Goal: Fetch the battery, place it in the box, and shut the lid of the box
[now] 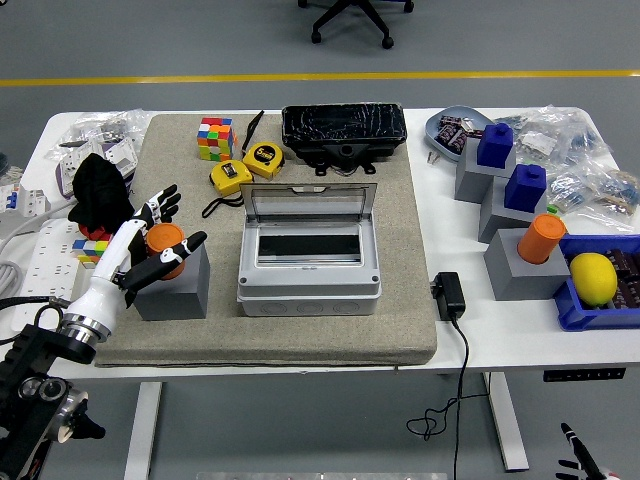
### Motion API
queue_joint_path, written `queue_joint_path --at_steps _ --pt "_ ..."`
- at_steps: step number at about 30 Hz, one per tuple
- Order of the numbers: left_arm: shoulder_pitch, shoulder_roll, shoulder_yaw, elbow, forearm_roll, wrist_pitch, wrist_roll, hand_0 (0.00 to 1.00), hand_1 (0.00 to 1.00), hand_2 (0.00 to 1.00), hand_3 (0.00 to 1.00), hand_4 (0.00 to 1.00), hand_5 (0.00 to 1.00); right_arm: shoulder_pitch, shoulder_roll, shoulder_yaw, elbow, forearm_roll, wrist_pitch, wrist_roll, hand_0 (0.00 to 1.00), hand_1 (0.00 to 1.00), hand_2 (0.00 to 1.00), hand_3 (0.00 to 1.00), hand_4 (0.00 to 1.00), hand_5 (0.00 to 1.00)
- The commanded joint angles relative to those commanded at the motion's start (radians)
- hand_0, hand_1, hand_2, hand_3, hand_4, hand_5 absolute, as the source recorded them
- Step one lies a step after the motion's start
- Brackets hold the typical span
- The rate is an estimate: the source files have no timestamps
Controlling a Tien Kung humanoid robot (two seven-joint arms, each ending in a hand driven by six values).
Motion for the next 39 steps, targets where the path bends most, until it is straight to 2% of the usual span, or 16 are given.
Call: queue_joint_path --at_steps 4,5,10,11,16,17,20,25,29,31,39 --pt "0.000 -0.002 0.000 -0.003 0.003 0.010 -0.004 0.998 0.998 0.998 0.998 0.998 0.416 -0.001 0.000 0.002 0.000 -0.001 0.000 0.000 0.808 0.720 0.723 0.777 0.998 0.998" --pt "-0.001 -0.002 0.001 -0.003 0.003 0.013 -0.005 0.998 0.998 0.998 0.998 0.998 0.370 -0.001 0.000 0.001 0.000 0.000 0.000 0.001 0.806 0.719 0.724 0.777 0.998 0.998" --pt "-0.004 -0.002 0.015 -0.002 0.020 0.043 -0.011 0.998 0.998 0.998 0.998 0.998 0.370 0.000 0.000 0.002 0.000 0.003 0.002 0.004 0.806 0.719 0.724 0.777 0.998 0.998" --pt "-0.006 -0.001 0.021 0.001 0.047 0.055 -0.007 0.998 0.998 0.998 0.998 0.998 0.167 0.000 0.000 0.004 0.000 0.002 0.002 0.004 0.806 0.718 0.724 0.777 0.998 0.998" --pt "-0.012 -0.002 0.028 0.015 0.076 0.078 -0.006 0.998 0.998 0.998 0.998 0.998 0.167 0.000 0.000 0.005 0.000 0.004 0.002 0.005 0.806 0.718 0.724 0.777 0.998 0.998" --pt "-0.013 -0.001 0.031 0.017 0.077 0.082 -0.006 0.998 0.998 0.998 0.998 0.998 0.116 -0.001 0.000 0.006 0.000 0.003 0.002 0.005 0.806 0.719 0.724 0.777 0.998 0.998" --pt "-0.016 -0.001 0.035 0.024 0.083 0.092 -0.008 0.998 0.998 0.998 0.998 0.998 0.116 -0.001 0.000 0.009 0.000 0.001 0.002 0.005 0.806 0.719 0.724 0.777 0.998 0.998" --pt "-0.023 -0.006 0.040 0.041 0.099 0.149 -0.023 0.998 0.998 0.998 0.998 0.998 0.094 -0.001 0.000 0.009 0.000 0.004 0.002 0.006 0.806 0.719 0.723 0.777 0.998 0.998" --pt "-0.028 -0.007 0.050 0.053 0.081 0.185 -0.038 0.998 0.998 0.998 0.998 0.998 0.094 0.001 0.000 0.005 0.000 0.008 0.002 0.007 0.806 0.719 0.723 0.777 0.998 0.998" --pt "-0.029 -0.011 0.057 0.056 0.066 0.198 -0.046 0.959 0.998 0.998 0.998 0.998 0.087 0.002 0.000 0.007 0.000 0.006 0.002 0.006 0.806 0.719 0.724 0.776 0.998 0.998" --pt "-0.038 -0.024 0.072 0.072 0.014 0.224 -0.076 0.930 0.998 0.998 0.998 0.998 0.085 0.003 0.000 0.008 0.000 0.005 0.001 0.007 0.807 0.719 0.724 0.776 0.998 0.998"
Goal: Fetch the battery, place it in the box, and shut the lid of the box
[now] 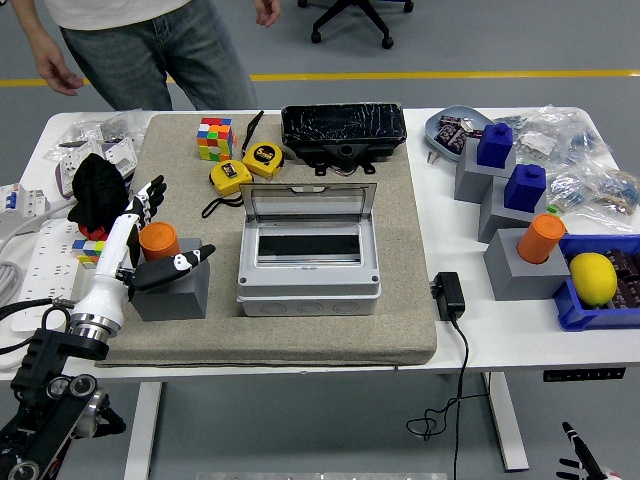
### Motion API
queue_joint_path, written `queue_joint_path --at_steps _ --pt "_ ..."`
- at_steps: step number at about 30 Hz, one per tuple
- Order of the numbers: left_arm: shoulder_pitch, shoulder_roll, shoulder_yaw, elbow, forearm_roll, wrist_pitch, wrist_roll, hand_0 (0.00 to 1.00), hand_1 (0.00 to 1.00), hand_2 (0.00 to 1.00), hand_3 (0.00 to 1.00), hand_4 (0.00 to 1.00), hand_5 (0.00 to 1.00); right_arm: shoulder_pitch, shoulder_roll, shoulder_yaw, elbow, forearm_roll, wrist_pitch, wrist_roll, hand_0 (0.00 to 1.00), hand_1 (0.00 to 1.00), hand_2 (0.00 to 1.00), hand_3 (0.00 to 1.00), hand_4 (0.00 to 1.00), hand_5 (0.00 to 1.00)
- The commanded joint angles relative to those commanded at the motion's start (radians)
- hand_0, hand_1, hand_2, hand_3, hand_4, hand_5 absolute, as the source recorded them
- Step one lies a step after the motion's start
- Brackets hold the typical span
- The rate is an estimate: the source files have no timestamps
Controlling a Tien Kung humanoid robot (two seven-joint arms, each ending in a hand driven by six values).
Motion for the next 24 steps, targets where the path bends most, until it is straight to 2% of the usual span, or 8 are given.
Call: queue_joint_path --at_steps 3,8,9,14,15,20,21,24 --pt "-0.004 -0.003 0.001 0.006 -0.016 0.007 -0.010 0.862 0.998 0.991 0.998 0.998 0.066 -0.001 0.000 0.000 0.000 0.000 0.000 0.000 0.805 0.719 0.724 0.776 0.998 0.998" --pt "-0.011 -0.008 0.003 0.024 -0.041 0.019 -0.024 0.862 0.998 0.991 0.998 0.998 0.066 -0.002 0.001 0.004 0.000 -0.001 0.000 0.001 0.805 0.719 0.724 0.776 0.998 0.998" --pt "-0.012 -0.008 0.003 0.026 -0.041 0.020 -0.024 0.806 0.939 0.927 0.950 0.998 0.011 -0.002 0.001 0.005 0.000 -0.001 0.000 0.001 0.805 0.718 0.723 0.776 0.998 0.998" --pt "-0.014 -0.011 0.008 0.034 -0.039 0.037 -0.026 0.806 0.939 0.927 0.950 0.998 0.011 -0.002 0.002 0.007 0.000 0.000 -0.001 0.002 0.805 0.718 0.723 0.776 0.998 0.998" --pt "-0.016 -0.013 0.010 0.042 -0.043 0.042 -0.029 0.729 0.877 0.844 0.877 0.998 0.002 -0.002 0.003 0.007 0.000 0.000 -0.001 0.002 0.805 0.720 0.724 0.776 0.998 0.998" --pt "-0.025 -0.027 0.008 0.069 -0.046 0.057 -0.038 0.729 0.877 0.844 0.877 0.998 0.002 0.000 0.004 0.005 0.000 0.004 -0.001 0.003 0.805 0.720 0.724 0.776 0.998 0.998" --pt "-0.026 -0.028 0.008 0.070 -0.046 0.059 -0.039 0.694 0.803 0.723 0.732 0.998 0.002 0.000 0.004 0.005 0.000 0.004 -0.001 0.003 0.805 0.719 0.723 0.775 0.998 0.998" --pt "-0.029 -0.031 0.009 0.076 -0.046 0.070 -0.043 0.694 0.803 0.723 0.732 0.998 0.002 -0.001 0.005 0.007 0.000 0.004 -0.001 0.003 0.805 0.719 0.723 0.775 0.998 0.998"
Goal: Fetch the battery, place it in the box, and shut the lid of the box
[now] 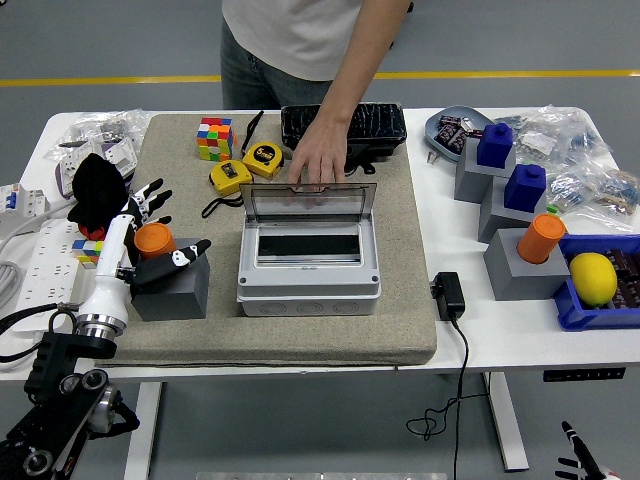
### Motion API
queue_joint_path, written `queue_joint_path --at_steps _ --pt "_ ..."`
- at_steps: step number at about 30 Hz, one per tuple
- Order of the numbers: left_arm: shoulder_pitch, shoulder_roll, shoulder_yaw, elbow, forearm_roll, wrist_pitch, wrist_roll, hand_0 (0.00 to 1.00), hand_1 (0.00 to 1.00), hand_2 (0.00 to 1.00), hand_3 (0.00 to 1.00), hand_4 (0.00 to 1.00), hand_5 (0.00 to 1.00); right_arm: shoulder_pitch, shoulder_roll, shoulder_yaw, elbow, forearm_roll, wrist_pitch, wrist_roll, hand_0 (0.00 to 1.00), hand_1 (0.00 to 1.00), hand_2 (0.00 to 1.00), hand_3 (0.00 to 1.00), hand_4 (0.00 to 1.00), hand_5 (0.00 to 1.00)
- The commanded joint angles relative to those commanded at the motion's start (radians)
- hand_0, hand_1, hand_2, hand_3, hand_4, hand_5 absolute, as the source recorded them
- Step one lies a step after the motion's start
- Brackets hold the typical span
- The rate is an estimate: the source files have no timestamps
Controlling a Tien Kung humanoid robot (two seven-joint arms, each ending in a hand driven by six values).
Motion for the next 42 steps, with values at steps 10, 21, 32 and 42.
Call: queue_joint_path --at_steps 10,21,32,42 --pt "-0.005 -0.009 0.014 0.012 -0.006 0.027 -0.011 0.346 0.457 0.353 0.354 0.998 0.002 -0.004 0.001 0.006 0.000 -0.003 -0.001 0.001 0.806 0.719 0.723 0.774 0.998 0.998" --pt "-0.007 -0.011 0.033 0.015 -0.022 0.041 -0.020 0.269 0.360 0.290 0.272 0.998 0.002 -0.003 0.001 0.006 0.000 -0.003 -0.001 0.001 0.806 0.720 0.723 0.776 0.998 0.998" --pt "-0.008 -0.011 0.049 0.032 -0.028 0.068 -0.030 0.234 0.283 0.243 0.224 0.998 0.002 -0.003 -0.001 0.005 0.000 -0.004 0.000 0.000 0.807 0.720 0.723 0.775 0.998 0.998" --pt "-0.007 -0.012 0.045 0.046 -0.051 0.060 -0.059 0.111 0.099 0.104 0.088 0.998 0.066 -0.005 -0.001 0.007 0.000 -0.002 0.000 0.000 0.806 0.720 0.723 0.776 0.998 0.998"
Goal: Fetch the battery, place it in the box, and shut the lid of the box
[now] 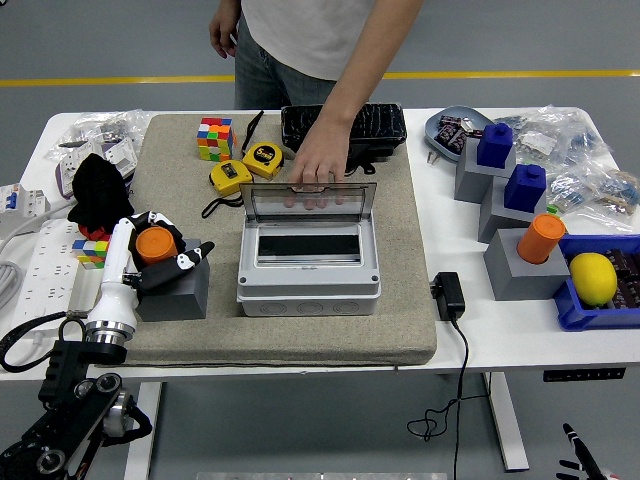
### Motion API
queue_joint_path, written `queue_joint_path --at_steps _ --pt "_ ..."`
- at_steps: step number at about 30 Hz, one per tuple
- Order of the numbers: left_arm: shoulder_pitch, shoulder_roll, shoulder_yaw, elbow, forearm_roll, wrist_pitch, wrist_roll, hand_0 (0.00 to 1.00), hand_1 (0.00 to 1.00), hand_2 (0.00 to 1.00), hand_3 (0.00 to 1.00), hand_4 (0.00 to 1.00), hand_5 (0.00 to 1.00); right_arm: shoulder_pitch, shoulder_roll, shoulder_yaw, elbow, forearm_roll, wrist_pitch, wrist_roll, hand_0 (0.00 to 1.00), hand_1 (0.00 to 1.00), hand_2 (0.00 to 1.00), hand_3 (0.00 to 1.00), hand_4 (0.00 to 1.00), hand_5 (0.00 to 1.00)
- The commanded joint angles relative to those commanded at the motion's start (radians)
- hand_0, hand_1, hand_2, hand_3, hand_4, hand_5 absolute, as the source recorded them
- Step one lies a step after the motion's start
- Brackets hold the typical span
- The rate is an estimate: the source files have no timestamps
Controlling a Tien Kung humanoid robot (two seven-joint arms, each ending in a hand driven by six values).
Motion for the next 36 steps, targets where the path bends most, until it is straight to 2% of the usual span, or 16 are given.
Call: queue_joint_path --at_steps 2,3,8,9,20,22,26,27,36 --pt "-0.001 0.000 -0.001 0.001 -0.006 0.002 -0.005 0.111 0.099 0.104 0.088 0.998 0.066 0.000 0.000 0.001 0.000 -0.001 0.000 0.000 0.806 0.720 0.723 0.776 0.998 0.998" --pt "-0.001 0.001 -0.001 0.002 -0.009 0.002 -0.006 0.105 0.063 0.075 0.055 0.998 0.087 0.000 0.000 0.001 0.000 -0.001 0.000 0.000 0.806 0.720 0.723 0.776 0.998 0.998" --pt "0.001 0.003 0.000 0.002 -0.027 -0.010 -0.007 0.105 0.063 0.075 0.055 0.998 0.087 0.001 0.000 0.002 0.000 0.003 -0.002 0.001 0.806 0.720 0.723 0.776 0.998 0.998" --pt "0.002 0.003 0.000 0.001 -0.028 -0.010 -0.007 0.107 0.050 0.062 0.045 0.998 0.061 0.001 0.000 0.001 0.000 0.004 -0.002 0.002 0.806 0.719 0.723 0.776 0.998 0.998" --pt "0.001 0.011 -0.006 -0.032 -0.005 0.021 0.000 0.104 0.045 0.058 0.035 0.998 0.048 0.000 0.002 0.002 0.000 0.005 -0.003 0.003 0.805 0.720 0.723 0.776 0.998 0.998" --pt "0.000 0.013 -0.008 -0.042 0.007 0.032 0.000 0.106 0.046 0.059 0.037 0.998 0.013 0.000 0.002 0.002 0.000 0.005 -0.003 0.002 0.805 0.719 0.723 0.776 0.998 0.998" --pt "-0.001 0.016 -0.011 -0.073 0.065 0.064 0.006 0.106 0.046 0.059 0.037 0.998 0.013 -0.001 0.002 0.007 0.000 0.002 -0.003 0.001 0.805 0.719 0.723 0.776 0.998 0.998" --pt "0.001 0.023 -0.001 -0.104 0.117 0.088 0.011 0.104 0.044 0.056 0.037 0.998 0.008 -0.001 0.002 0.007 0.000 0.003 -0.004 0.002 0.805 0.719 0.723 0.776 0.998 0.998" --pt "-0.015 0.044 0.059 -0.185 0.280 0.139 0.035 0.099 0.043 0.055 0.030 0.998 0.015 -0.001 0.003 0.004 0.000 0.007 -0.003 0.003 0.804 0.719 0.723 0.776 0.998 0.998"
